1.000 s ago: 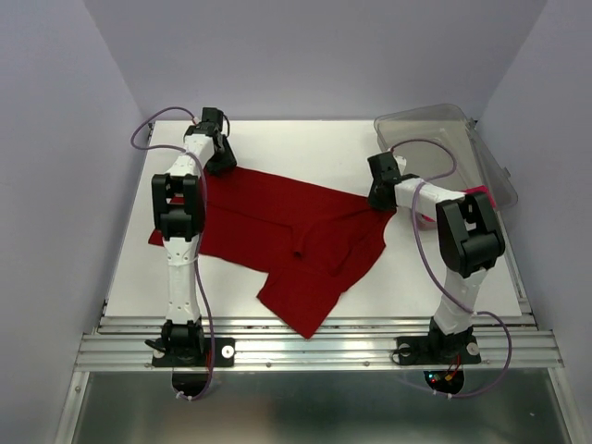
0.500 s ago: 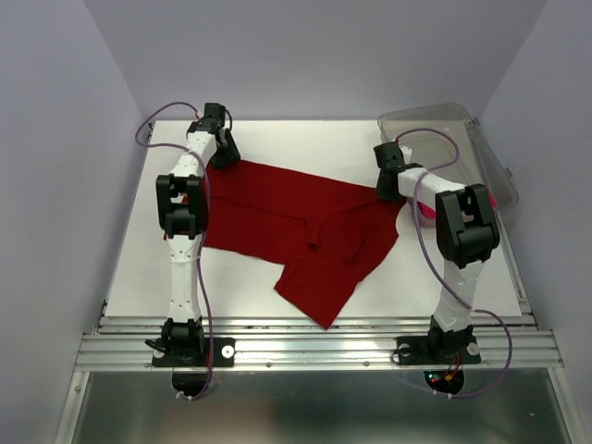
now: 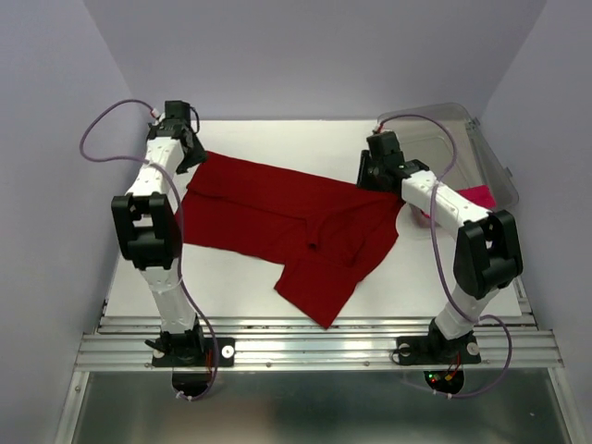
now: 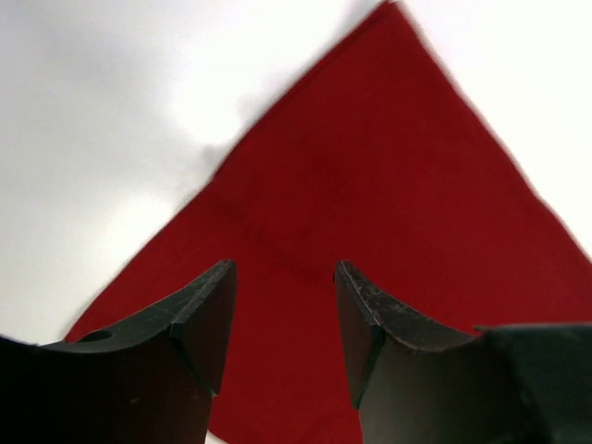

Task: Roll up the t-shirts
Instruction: Fold the T-shirt at the center of the board.

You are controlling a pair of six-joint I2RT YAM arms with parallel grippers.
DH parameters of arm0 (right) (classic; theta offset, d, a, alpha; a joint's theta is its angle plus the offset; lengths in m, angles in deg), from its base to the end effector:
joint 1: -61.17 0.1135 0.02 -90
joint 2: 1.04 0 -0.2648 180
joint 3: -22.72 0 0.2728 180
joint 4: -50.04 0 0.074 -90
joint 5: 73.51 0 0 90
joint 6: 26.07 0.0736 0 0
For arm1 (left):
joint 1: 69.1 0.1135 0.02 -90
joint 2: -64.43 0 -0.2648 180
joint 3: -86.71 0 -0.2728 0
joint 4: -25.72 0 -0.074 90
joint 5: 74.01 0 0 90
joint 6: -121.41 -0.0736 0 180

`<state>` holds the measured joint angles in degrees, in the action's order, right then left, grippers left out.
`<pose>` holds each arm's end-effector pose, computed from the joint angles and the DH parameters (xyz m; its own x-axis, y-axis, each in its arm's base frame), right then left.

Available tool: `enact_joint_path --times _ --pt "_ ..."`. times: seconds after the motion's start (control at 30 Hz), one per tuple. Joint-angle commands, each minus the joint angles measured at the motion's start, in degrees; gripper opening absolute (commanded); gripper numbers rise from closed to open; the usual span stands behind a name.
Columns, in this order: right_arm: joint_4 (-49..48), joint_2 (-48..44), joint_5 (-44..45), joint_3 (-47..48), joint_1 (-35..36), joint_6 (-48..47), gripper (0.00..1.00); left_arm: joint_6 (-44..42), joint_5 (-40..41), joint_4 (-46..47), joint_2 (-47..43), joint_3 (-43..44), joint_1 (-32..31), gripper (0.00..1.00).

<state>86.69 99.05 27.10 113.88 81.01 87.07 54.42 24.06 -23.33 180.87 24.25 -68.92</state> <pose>0.4169 0.1360 0.2273 -0.7012 0.1576 -0.6953 0.0687 0.9857 0.1541 0.5090 0.0119 0.2468 -0.6455 -0.3891 -0.6572 -0.3797 0.9101 -0.1659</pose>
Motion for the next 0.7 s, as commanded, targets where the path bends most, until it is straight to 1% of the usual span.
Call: enact_joint_path --times 0.0,0.03,0.17,0.27,0.37,0.43,0.47,0.5,0.53,0.6,0.67 --pt "0.1 -3.8 -2.4 -3.1 6.9 0.0 0.40 0.6 3.8 1.5 -9.0 -12.3 4.7 0.57" --pt "0.0 -5.0 -2.0 -4.6 7.8 0.3 0.40 0.1 3.9 2.0 -11.6 -16.4 6.4 0.57" --pt "-0.8 -6.7 -2.5 -7.5 8.6 1.6 0.41 -0.1 3.6 3.1 -16.1 -23.7 8.2 0.57" --pt "-0.8 -7.5 -3.2 -9.4 8.6 2.2 0.41 0.7 3.9 3.6 -17.6 -26.3 8.3 0.57" --pt "-1.0 -10.2 -3.8 -12.4 9.1 2.5 0.41 2.0 5.9 3.8 -18.5 -30.3 8.5 0.59" --pt "-0.8 -12.7 -3.7 -14.7 9.1 2.8 0.41 3.2 6.1 4.6 -19.1 -32.2 9.6 0.59" --pt "-0.4 -13.5 -3.7 -15.4 9.6 2.9 0.43 3.7 5.9 5.1 -19.8 -34.4 10.1 0.58" --pt "-0.2 -15.1 -3.7 -16.0 9.6 3.1 0.44 3.8 5.4 6.8 -20.4 -35.6 11.5 0.58" --pt "0.0 -15.1 -3.6 -16.7 9.6 3.1 0.44 3.8 4.8 7.6 -20.8 -36.5 11.5 0.58" --pt "0.1 -17.0 -2.0 -18.4 9.6 3.1 0.45 3.5 4.2 8.3 -21.3 -37.9 12.6 0.61" --pt "0.4 -17.7 0.4 -19.2 9.6 3.0 0.45 2.7 4.1 8.5 -21.2 -38.2 13.0 0.61"
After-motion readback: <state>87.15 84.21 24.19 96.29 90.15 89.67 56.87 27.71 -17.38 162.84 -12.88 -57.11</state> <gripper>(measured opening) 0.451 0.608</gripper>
